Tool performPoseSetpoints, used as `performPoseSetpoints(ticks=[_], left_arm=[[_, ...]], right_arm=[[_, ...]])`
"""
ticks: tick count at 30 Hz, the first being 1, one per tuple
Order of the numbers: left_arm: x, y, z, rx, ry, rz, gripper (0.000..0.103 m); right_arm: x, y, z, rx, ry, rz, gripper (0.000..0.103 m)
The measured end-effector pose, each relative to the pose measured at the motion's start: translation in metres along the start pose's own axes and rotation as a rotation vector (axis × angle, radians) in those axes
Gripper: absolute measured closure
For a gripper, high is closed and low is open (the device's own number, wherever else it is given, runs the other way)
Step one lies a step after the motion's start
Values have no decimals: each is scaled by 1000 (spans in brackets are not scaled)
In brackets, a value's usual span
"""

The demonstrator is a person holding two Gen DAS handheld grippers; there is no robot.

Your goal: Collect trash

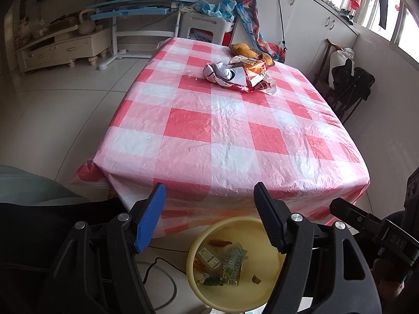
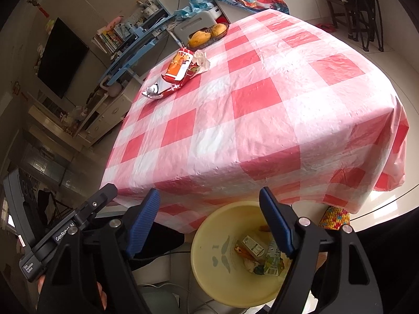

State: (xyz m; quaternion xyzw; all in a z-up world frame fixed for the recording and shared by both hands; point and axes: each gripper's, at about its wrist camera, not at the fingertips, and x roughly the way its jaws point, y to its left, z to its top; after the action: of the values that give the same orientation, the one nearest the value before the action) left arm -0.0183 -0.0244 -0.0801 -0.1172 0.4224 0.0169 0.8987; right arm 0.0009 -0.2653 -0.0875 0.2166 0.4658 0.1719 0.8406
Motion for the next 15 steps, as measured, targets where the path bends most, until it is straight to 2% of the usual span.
performPoseSetpoints(ticks=[15], left_arm=[[0, 2, 1, -4, -3, 1, 35]], right_arm=[[3, 5, -2, -18, 10, -4, 28]])
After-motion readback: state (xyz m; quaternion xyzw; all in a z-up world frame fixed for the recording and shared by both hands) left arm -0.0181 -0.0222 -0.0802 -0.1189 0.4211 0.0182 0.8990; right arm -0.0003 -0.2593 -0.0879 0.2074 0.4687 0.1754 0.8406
